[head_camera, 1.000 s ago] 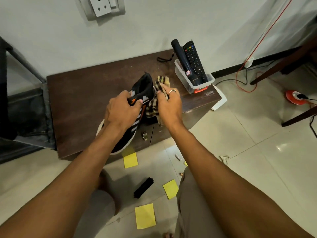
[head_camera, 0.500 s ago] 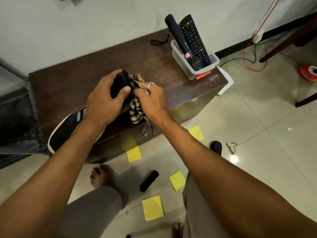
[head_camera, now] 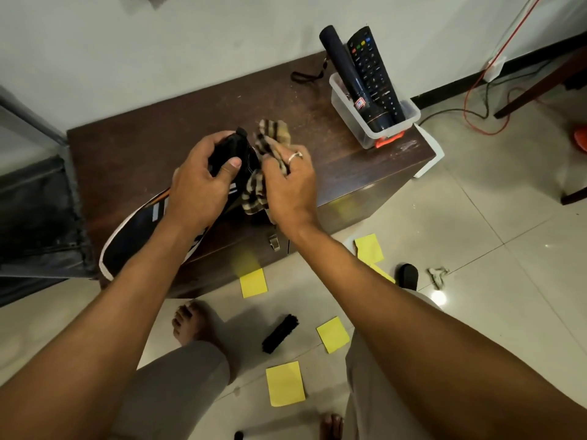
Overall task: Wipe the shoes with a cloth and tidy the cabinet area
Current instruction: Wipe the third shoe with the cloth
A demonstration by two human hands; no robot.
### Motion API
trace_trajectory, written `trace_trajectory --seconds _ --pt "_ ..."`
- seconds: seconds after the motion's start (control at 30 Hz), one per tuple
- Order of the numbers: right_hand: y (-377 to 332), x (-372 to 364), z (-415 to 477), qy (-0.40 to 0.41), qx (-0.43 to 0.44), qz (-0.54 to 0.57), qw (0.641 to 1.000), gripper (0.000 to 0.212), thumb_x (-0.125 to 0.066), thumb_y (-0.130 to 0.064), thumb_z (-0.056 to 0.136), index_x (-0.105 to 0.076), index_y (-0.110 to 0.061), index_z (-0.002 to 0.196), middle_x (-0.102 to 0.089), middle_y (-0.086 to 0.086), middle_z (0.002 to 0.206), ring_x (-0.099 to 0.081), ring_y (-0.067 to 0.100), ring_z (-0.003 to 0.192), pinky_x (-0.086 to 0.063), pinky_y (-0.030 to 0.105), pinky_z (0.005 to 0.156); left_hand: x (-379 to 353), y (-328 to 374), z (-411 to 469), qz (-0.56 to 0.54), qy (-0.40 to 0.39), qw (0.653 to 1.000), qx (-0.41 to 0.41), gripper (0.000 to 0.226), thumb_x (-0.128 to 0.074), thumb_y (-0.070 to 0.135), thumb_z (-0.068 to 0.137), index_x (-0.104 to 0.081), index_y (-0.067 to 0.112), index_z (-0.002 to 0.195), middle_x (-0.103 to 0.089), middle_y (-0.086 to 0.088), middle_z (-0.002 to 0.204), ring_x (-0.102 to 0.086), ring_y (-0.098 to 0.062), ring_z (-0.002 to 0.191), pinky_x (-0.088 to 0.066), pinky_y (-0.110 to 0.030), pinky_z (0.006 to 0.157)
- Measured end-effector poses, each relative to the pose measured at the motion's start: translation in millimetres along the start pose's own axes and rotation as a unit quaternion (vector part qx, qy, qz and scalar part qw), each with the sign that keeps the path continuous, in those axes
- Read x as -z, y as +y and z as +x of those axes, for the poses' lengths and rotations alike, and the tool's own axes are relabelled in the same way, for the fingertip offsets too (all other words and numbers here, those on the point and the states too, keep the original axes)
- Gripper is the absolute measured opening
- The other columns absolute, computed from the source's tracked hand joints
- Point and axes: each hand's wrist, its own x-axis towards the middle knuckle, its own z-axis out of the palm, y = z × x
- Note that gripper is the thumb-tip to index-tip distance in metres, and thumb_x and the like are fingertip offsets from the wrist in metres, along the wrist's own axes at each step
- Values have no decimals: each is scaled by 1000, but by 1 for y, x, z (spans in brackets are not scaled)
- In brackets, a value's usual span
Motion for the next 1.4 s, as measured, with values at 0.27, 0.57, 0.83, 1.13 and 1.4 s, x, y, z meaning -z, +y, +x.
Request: trace_trajectory --seconds 0.27,0.57,0.83,1.13,1.4 --pt "5 10 -8 -31 18 -34 999 8 -66 -14 86 -73 -13 85 -64 -1 89 -62 7 78 -54 28 70 0 0 1 2 -2 1000 1 40 -57 37 98 -51 41 137 -61 15 133 -58 -10 121 -50 -43 104" --pt "12 11 -1 -86 -13 -43 995 13 -66 -19 87 -77 -13 91 -67 -6 90 -64 7 84 -54 28 74 1 4 0 12 -4 1000 3 42 -59 36 99 -49 41 139 -58 15 137 -55 -10 125 -48 -42 106" --pt "8 10 9 -80 11 -20 997 22 -59 -11 94 -74 -13 111 -60 -4 105 -62 4 90 -55 23 77 -5 30 -5 169 73 983 -3 52 -42 72 95 -49 21 95 -48 2 106 -52 -18 96 -37 -61 107" --pt "4 24 12 -139 64 -76 985 25 -61 -11 85 -62 -26 66 -61 -10 76 -57 2 69 -50 25 64 -4 31 1 151 66 986 20 39 -45 51 101 -57 16 88 -50 1 107 -50 -16 88 -41 -37 86" --pt "-3 9 4 -136 37 -42 989 20 -59 -13 95 -72 -13 109 -59 -3 105 -65 11 85 -58 26 70 5 10 -4 47 41 995 -79 22 -54 24 100 -72 11 96 -62 0 109 -57 -8 93 -44 -22 77"
